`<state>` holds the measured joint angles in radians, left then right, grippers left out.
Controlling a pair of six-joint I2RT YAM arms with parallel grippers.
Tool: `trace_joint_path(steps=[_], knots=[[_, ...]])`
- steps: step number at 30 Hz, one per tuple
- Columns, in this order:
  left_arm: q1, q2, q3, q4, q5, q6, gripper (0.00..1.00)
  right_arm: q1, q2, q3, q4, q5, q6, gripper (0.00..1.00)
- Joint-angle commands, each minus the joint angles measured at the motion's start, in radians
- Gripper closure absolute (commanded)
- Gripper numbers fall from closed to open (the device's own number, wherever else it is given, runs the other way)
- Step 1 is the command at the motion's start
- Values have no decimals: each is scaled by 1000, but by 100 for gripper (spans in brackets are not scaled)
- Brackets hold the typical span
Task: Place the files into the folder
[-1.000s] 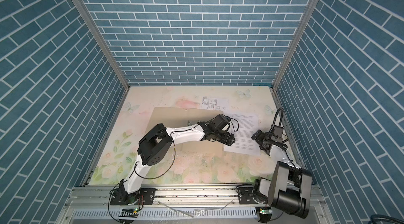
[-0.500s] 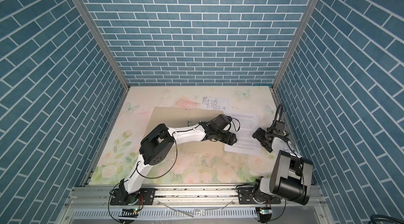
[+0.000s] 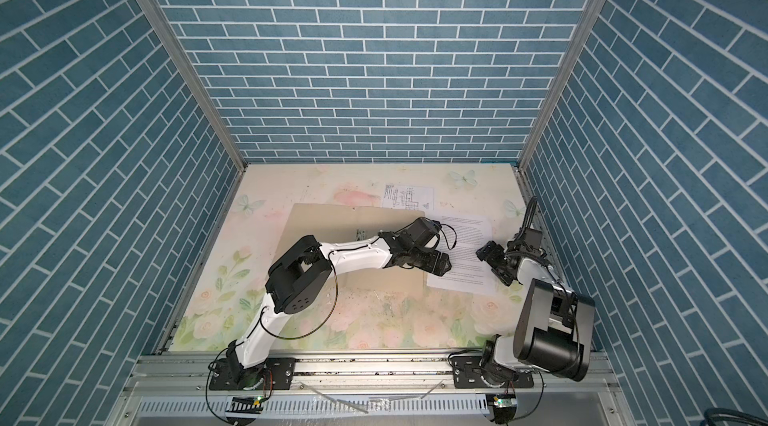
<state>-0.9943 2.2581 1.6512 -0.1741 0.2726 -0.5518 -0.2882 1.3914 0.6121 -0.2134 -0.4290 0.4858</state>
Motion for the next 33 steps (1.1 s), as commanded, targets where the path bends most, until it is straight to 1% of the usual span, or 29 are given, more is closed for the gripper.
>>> trace_joint_path(steps=[1,16,20,24,33], knots=[[-2,47,-9,-15,11,-13,14,0,15,-12,-58,-36,7,15],[12,60,-30,41,30,-36,14,0,5,-31,-56,-88,14,16],[15,46,-32,25,17,-27,14,0,-53,-11,-105,9,-4,16],[15,14,-24,3,-2,-11,13,0,-84,21,-114,44,-21,12],[14,-31,-6,-50,-48,13,9,1,36,117,-93,94,-83,12]])
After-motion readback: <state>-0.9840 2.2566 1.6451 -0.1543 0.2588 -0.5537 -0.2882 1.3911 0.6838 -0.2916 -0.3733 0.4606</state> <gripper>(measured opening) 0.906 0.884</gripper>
